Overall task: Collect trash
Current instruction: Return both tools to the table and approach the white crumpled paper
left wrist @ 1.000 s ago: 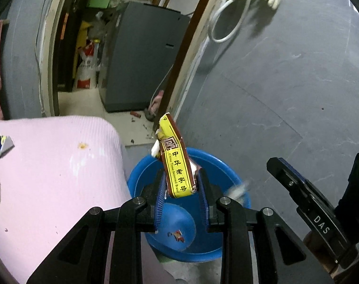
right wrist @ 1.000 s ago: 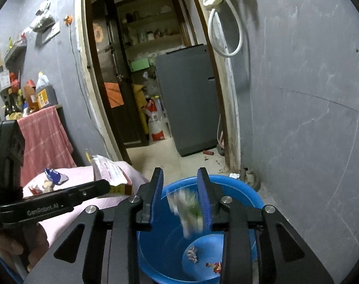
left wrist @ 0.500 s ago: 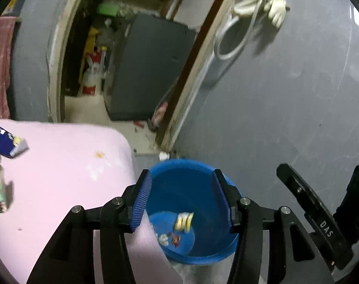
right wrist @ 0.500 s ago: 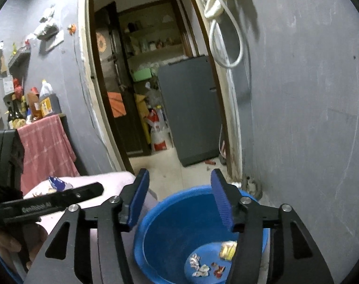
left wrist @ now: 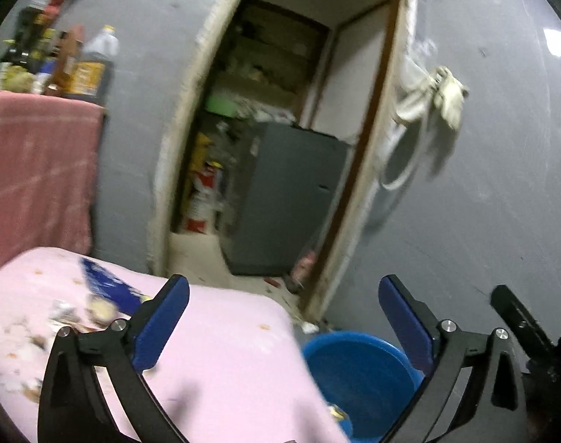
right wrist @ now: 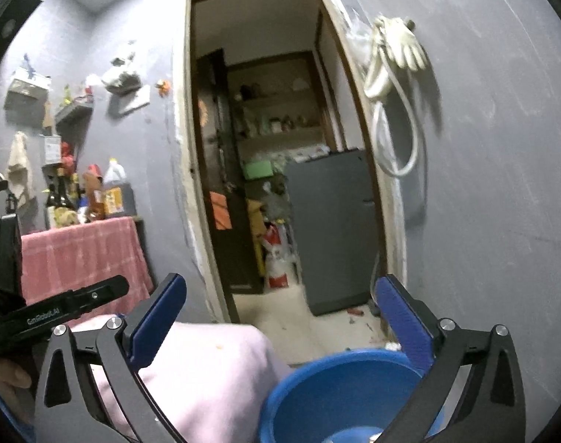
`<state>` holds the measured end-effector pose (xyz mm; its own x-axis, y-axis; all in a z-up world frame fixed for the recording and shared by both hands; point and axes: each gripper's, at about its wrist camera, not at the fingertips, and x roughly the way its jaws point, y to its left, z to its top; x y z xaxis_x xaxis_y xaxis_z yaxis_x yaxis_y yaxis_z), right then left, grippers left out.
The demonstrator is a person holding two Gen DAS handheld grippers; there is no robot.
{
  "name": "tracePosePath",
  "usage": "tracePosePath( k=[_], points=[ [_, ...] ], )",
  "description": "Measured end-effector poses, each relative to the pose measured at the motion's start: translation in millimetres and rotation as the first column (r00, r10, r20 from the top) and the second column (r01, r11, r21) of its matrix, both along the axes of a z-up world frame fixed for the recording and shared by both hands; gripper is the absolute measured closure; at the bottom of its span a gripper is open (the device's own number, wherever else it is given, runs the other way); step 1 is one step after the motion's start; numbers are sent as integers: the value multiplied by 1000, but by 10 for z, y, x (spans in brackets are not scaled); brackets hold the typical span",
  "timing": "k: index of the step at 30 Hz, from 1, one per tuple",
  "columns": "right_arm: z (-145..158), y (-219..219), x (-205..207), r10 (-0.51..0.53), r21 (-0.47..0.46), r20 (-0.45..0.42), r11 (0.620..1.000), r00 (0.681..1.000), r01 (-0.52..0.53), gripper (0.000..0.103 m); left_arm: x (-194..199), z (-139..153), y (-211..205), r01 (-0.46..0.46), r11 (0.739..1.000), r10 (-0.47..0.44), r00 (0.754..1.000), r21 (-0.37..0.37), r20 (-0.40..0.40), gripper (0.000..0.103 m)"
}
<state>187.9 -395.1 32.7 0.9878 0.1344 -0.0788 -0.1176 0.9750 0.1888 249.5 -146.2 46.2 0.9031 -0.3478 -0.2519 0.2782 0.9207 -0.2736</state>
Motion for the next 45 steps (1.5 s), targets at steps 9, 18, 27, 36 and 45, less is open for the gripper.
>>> tracePosePath(
  k=[9,18,27,36,45],
  points=[
    [219,586,-19,84,-41,76,996,994,-81,0,-263,175,700,-132,990,129,989,40,69,2],
    [296,1234,-21,191,-89,130,980,973,-180,0,-471,145,1286,-236,968,227,968,80,107,2],
    [73,1752,202,279,-191,44,945,959,-266,0,-412,-85,1708,-297,947,293,955,124,53,2],
    [-290,2040,642,318,-215,-226,906,921,-365,3,10,-486,1870,-215,956,249,954,199,-169,2],
    [-667,2273,1061,322,-200,-483,865,814,-461,24,380,-700,1898,-93,966,166,938,240,-304,12]
  ],
)
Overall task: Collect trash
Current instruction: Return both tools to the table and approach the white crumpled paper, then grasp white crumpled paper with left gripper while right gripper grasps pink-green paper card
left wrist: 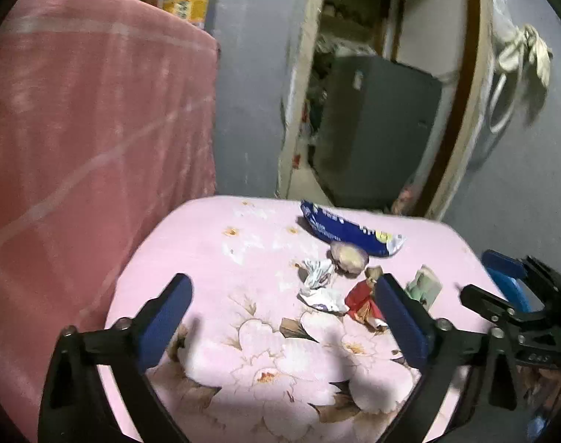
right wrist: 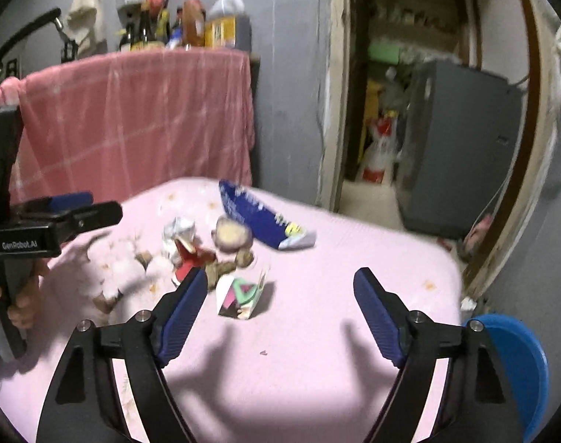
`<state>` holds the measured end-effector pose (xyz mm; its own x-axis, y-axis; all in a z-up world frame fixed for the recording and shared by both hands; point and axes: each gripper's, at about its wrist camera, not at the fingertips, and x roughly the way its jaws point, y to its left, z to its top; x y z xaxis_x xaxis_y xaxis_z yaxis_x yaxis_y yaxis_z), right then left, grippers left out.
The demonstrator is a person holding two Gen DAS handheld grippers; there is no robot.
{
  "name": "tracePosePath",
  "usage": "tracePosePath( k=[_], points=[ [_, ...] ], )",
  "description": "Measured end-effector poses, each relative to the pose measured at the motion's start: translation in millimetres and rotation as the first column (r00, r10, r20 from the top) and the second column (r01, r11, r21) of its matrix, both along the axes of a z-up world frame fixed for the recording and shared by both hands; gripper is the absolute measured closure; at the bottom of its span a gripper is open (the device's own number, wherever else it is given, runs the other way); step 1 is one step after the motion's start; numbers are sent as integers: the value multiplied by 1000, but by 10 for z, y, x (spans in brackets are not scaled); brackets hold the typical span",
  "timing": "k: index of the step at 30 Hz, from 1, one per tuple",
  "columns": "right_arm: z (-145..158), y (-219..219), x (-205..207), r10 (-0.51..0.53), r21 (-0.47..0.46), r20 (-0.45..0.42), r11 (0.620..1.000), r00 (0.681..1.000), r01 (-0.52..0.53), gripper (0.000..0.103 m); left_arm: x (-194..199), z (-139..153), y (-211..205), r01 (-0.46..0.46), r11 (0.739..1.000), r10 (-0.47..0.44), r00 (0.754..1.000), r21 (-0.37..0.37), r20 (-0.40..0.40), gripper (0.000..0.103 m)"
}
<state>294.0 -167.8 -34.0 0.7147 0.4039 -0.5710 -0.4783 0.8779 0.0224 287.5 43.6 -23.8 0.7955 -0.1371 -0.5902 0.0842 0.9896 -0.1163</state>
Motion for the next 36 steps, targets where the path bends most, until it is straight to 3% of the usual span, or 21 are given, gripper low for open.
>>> tracePosePath(
  k=[2,9,15,22,28,31,36],
  points=[
    [-71,69,69,14,-15,-34,1000,999,-15,27,70,-48,-17,28,1000,-28,999,11,-33,26],
    [-202,251,208,38,-83,-110,995,993,-48,40,321,-232,-61,120,993,-119,983,0,-138,41],
    [-235,330,282,66,-104,-147,991,987,-81,47,501,-287,-37,131,990,-137,973,-43,-183,58],
    [-334,467,335,101,-148,-201,980,974,-132,50,624,-372,14,123,986,-145,962,-111,-230,86],
    [-386,485,374,122,-140,-241,977,963,-159,59,610,-339,65,118,984,-147,962,-134,-229,93],
    [-394,480,365,124,-133,-247,978,961,-160,70,608,-340,43,120,984,-147,963,-130,-225,95],
    [-375,489,324,118,-152,-223,976,968,-154,73,564,-333,18,115,987,-137,969,-115,-204,96]
  ],
)
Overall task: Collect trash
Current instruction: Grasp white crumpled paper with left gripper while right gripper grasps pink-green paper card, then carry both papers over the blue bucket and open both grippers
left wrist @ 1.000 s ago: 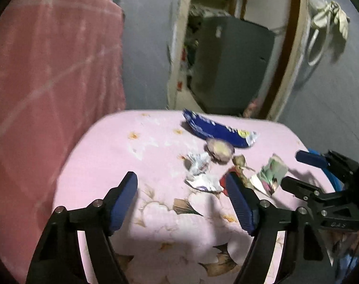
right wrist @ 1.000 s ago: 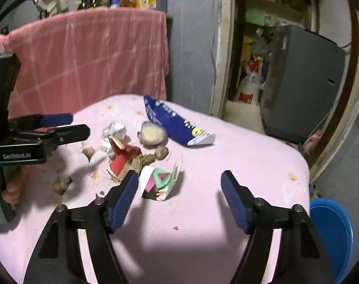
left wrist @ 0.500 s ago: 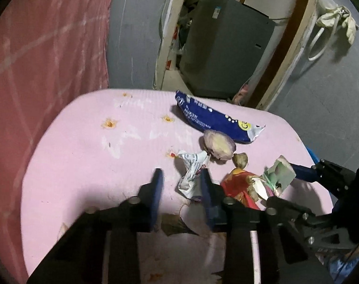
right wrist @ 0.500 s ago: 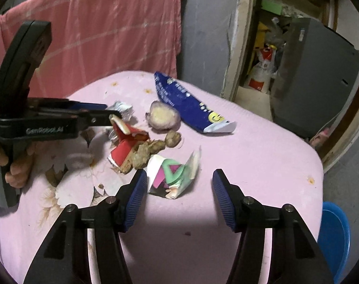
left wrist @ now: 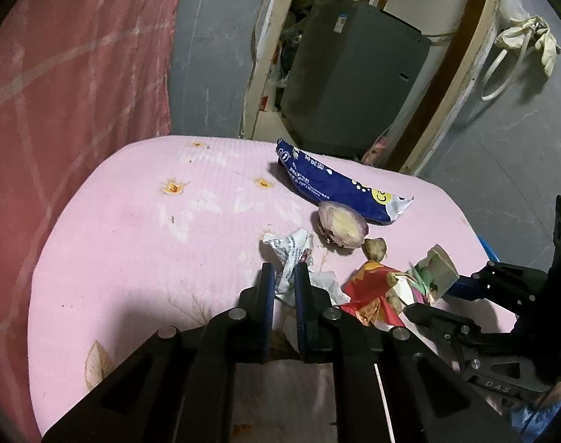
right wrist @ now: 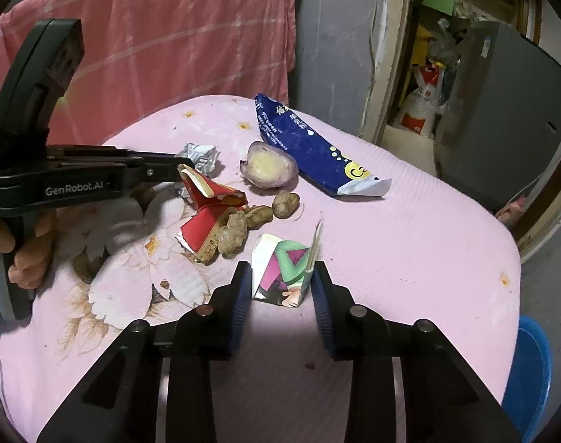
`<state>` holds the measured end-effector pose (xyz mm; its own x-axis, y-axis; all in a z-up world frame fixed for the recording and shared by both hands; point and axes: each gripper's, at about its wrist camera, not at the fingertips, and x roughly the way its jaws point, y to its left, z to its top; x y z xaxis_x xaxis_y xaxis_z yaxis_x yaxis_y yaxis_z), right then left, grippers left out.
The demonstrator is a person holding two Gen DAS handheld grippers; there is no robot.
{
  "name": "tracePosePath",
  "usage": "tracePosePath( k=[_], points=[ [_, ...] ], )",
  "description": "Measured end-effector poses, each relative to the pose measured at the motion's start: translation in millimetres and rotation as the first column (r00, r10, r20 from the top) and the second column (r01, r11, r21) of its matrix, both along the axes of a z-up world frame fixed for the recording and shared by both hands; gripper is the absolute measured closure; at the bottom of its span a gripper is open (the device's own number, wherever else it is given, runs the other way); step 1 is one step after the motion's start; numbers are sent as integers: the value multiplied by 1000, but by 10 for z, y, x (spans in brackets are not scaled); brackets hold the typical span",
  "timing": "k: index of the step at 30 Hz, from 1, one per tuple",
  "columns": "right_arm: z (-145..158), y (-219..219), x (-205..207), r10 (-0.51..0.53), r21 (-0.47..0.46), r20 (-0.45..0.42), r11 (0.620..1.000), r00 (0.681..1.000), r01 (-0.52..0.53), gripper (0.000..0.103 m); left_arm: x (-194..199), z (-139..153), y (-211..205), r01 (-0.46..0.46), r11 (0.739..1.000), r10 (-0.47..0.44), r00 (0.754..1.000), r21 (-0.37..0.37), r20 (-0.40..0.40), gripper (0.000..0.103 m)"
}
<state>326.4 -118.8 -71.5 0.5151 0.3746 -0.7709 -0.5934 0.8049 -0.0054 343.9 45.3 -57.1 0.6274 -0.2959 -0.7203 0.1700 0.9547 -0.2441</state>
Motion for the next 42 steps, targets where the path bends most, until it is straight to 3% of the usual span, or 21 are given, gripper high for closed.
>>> tracePosePath(
  k=[8,16,20,29,32,42],
  points=[
    [48,-46,-91,-19,18,55,1000,998,18,73,-78,42,-15,-18,1000,17,999,19,52,97],
    [335,-342,-330,-97,174,229,983,969,58,73,-487,308,-105,-68,998,63,962,11,266,97],
    [505,-460,-510,-144,214,340,974,929,73,73,-652,460,-245,-73,997,65,935,9,350,97],
    [1065,-939,-892,-277,385,497,920,822,77,73,-1033,931,-684,-97,995,80,808,-3,584,97],
    [1179,-1111,-1008,-315,401,527,911,789,96,73,-1074,1069,-862,-73,997,62,783,-7,619,97],
    [1346,-1726,-1235,-441,455,556,871,705,185,73,-1127,1216,-1535,36,999,-20,766,-12,643,97]
  ],
)
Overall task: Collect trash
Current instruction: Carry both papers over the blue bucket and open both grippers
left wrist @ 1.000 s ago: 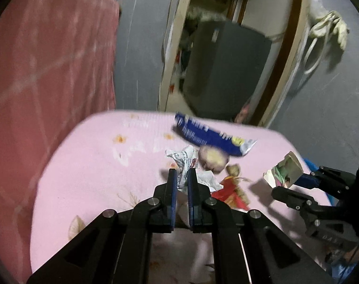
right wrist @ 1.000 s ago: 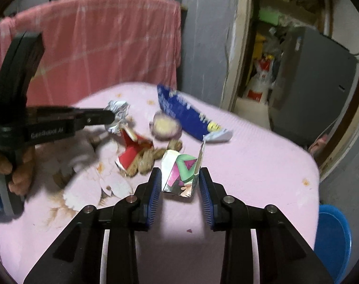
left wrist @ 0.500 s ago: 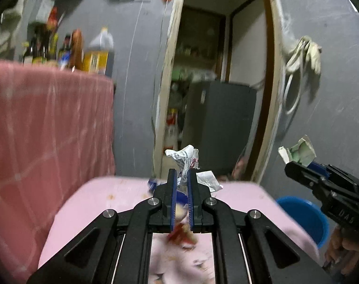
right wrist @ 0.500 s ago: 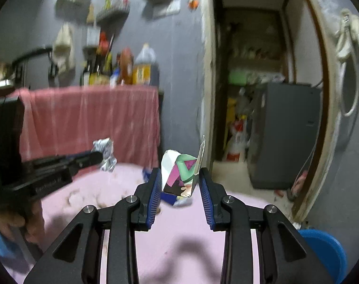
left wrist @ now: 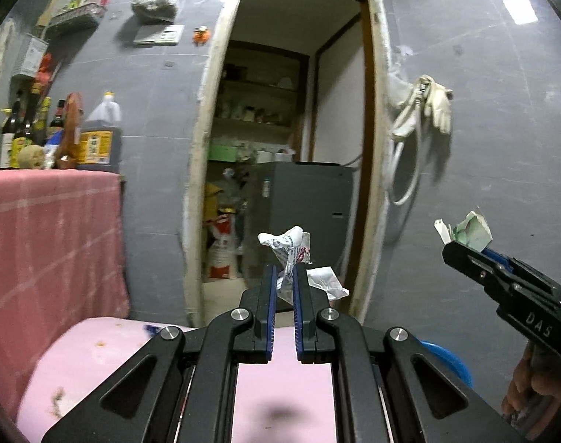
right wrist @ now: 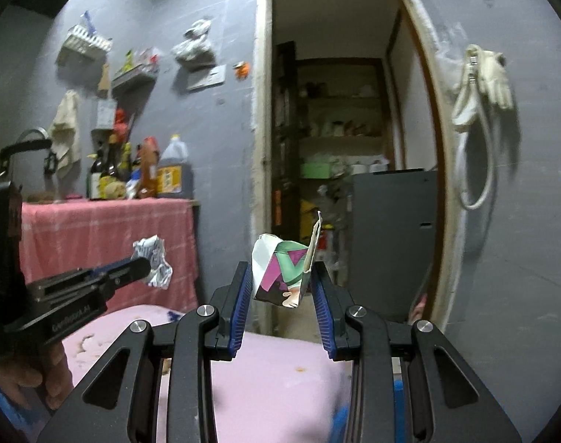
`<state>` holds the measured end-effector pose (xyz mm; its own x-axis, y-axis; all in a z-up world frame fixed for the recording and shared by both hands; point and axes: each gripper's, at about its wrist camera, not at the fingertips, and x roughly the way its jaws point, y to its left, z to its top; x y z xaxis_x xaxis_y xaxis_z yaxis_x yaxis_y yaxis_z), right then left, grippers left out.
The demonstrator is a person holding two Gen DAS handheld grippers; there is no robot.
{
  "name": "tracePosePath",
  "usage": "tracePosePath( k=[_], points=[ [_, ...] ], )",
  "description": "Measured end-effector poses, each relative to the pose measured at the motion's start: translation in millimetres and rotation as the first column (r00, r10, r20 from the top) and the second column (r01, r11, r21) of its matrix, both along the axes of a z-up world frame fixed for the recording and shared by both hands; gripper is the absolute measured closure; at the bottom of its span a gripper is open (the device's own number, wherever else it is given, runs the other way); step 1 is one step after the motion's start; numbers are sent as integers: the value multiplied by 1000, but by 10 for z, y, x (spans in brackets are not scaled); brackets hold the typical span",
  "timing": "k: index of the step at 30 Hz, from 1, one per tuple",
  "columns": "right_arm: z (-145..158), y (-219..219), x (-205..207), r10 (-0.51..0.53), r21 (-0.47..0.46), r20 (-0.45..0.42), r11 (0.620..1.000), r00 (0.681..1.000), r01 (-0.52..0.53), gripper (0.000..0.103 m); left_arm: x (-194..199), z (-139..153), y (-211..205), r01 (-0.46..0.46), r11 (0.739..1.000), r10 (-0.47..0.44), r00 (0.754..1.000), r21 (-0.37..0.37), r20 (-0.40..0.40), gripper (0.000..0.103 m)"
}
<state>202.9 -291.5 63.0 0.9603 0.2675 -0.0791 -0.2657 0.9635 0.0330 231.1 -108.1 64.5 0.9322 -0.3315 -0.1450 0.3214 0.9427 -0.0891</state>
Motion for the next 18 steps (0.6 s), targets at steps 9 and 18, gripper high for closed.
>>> tracePosePath(
  k=[9,18],
  points=[
    [-94,-596,31,-87,12,-77,996,993,88,72,109,-154,-680,133,991,-132,988,3,-82,97],
    [-408,-1169,257,-155,91,-256,979,954,184,70,403,-426,-1259,256,967,-252,938,-14,-239,97]
  ],
)
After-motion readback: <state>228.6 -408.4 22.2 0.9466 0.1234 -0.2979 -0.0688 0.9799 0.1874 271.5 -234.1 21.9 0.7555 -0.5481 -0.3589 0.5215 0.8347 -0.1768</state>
